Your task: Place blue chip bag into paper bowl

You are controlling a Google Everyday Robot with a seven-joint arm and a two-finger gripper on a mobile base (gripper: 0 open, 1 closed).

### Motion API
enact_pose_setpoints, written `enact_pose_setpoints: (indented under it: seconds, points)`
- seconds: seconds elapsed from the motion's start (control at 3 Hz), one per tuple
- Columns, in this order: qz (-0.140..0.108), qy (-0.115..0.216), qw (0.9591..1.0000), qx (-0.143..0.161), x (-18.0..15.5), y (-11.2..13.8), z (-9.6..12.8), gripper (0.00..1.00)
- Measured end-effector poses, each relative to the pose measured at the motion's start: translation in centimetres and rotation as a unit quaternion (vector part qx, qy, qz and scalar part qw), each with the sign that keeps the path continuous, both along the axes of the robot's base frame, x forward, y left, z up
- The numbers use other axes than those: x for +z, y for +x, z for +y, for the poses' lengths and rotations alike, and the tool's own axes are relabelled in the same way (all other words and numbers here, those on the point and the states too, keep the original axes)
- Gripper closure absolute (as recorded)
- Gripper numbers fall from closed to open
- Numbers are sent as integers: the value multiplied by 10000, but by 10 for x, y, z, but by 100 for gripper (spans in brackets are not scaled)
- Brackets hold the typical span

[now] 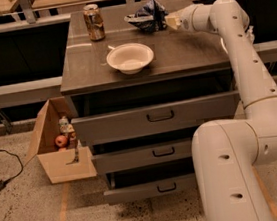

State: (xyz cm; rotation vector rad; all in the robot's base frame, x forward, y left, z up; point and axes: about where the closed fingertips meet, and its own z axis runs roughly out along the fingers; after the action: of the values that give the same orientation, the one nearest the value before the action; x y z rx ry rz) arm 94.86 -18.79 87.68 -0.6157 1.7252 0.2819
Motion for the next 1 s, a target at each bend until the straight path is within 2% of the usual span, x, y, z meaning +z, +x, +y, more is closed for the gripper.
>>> enact_pose_setpoints:
  seconds: [0.33,1.0]
  points:
    - [-3,1,10000,-3,1,0,0,100]
    - [-542,124,9983,184,90,-35,-17,100]
